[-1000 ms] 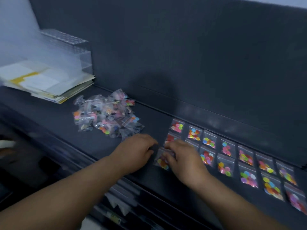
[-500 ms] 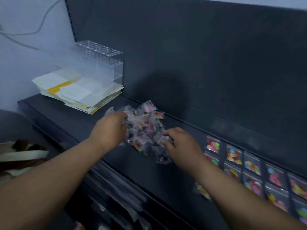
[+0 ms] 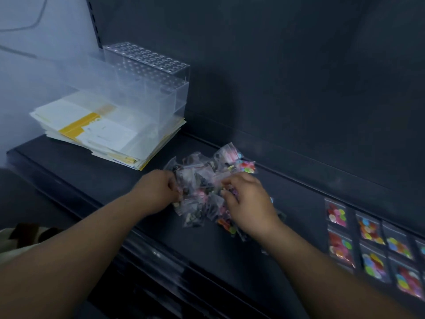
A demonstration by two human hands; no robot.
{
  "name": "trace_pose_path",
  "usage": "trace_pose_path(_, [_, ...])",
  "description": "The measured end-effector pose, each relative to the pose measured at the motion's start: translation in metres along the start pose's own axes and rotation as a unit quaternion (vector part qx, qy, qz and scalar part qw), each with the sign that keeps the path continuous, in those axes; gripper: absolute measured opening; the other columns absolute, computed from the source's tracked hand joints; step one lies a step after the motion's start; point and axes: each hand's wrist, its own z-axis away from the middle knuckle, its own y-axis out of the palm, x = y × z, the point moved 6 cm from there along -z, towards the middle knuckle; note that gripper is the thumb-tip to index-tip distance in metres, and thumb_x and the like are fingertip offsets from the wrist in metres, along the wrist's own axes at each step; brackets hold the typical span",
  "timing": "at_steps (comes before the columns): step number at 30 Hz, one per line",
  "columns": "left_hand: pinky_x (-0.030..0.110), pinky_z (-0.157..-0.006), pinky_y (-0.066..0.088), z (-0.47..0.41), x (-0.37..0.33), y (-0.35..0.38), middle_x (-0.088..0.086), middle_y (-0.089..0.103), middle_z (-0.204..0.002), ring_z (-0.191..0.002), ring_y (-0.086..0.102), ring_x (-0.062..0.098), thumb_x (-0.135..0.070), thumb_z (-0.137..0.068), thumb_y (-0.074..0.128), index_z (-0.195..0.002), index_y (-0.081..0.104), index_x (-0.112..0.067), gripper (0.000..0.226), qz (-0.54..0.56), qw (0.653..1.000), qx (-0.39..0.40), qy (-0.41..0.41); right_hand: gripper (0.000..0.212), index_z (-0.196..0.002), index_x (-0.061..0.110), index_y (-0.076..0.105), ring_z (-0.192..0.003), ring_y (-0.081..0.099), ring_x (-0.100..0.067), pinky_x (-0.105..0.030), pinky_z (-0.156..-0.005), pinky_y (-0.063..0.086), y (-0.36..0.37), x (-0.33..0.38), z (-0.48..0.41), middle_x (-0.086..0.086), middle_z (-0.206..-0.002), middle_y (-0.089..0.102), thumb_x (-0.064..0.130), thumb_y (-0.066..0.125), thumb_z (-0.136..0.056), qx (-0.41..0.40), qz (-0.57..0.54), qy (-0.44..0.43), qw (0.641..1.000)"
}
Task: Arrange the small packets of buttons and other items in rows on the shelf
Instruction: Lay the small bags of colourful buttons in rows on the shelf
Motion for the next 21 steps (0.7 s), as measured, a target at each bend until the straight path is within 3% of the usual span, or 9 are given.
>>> trace_pose_path(3, [0.031,-0.061,0.043,-0.004,0.0,-0.007,0.003,0.06,-0.072,-0.069,0.056,0.017,-0.019,-0.075,0.078,-0.069,0.055,-0.013,0.024,0.088,0.996,-0.011,0.012,0.024,-0.113,0.017,0.063,-0.112,0.044,-0.013,-0.016,-0.084,0.032,0.0,0.0,-0.008,0.003,-0.118,0.055,0.021,0.056,-0.091,-0.022,-0.001,0.015,1.0])
trace_pose_path(7, [0.027,-0.057,0.042,-0.011,-0.003,-0.021,0.004,0.061,-0.071,-0.064,0.054,0.016,-0.018,-0.077,0.076,-0.075,0.06,-0.012,0.017,0.18,0.982,-0.049,0.029,0.019,-0.107,0.016,0.065,-0.112,0.048,-0.016,-0.024,-0.091,0.041,-0.004,-0.013,-0.016,0.004,-0.116,0.055,0.019,0.058,-0.09,-0.06,-0.051,0.059,0.995])
trace_pose_path(12, [0.025,-0.059,0.043,-0.019,-0.015,-0.041,0.004,0.059,-0.075,-0.064,0.054,0.016,-0.011,-0.079,0.074,-0.081,0.059,-0.016,0.016,0.351,0.929,-0.117,0.024,0.011,-0.1,0.02,0.062,-0.093,0.058,-0.017,-0.023,-0.079,0.042,-0.015,-0.047,-0.025,0.001,-0.104,0.056,0.017,0.057,-0.091,-0.115,-0.112,0.166,0.973])
trace_pose_path(14, [0.025,-0.058,0.045,-0.021,-0.028,-0.041,0.005,0.059,-0.075,-0.063,0.055,0.016,-0.006,-0.08,0.071,-0.082,0.058,-0.016,0.017,0.407,0.907,-0.108,0.029,0.011,-0.1,0.02,0.061,-0.092,0.059,-0.02,-0.023,-0.078,0.041,-0.018,-0.066,-0.028,-0.004,-0.107,0.061,0.02,0.056,-0.091,-0.126,-0.106,0.218,0.962])
trace_pose_path(16, [0.025,-0.055,0.048,-0.024,-0.043,-0.036,0.006,0.059,-0.073,-0.06,0.055,0.016,-0.001,-0.082,0.068,-0.083,0.059,-0.014,0.016,0.439,0.895,-0.075,0.033,0.024,-0.112,0.014,0.061,-0.097,0.06,-0.023,-0.024,-0.078,0.041,-0.019,-0.082,-0.032,-0.008,-0.112,0.063,0.024,0.056,-0.091,-0.114,-0.08,0.267,0.953])
trace_pose_path(18, [0.029,-0.06,0.051,-0.028,-0.055,-0.028,0.007,0.059,-0.073,-0.062,0.056,0.017,0.005,-0.082,0.065,-0.083,0.059,-0.013,0.019,0.457,0.888,-0.039,0.032,0.031,-0.117,0.011,0.06,-0.092,0.061,-0.025,-0.025,-0.074,0.041,-0.019,-0.093,-0.036,-0.007,-0.105,0.065,0.029,0.055,-0.092,-0.088,-0.056,0.307,0.946])
trace_pose_path(21, [0.031,-0.065,0.052,-0.036,-0.067,-0.016,0.007,0.058,-0.077,-0.068,0.057,0.018,0.01,-0.082,0.061,-0.082,0.058,-0.015,0.025,0.461,0.887,-0.009,0.023,0.03,-0.103,0.01,0.062,-0.081,0.062,-0.03,-0.027,-0.066,0.041,-0.015,-0.106,-0.047,-0.009,-0.088,0.063,0.035,0.053,-0.091,-0.056,-0.02,0.344,0.937])
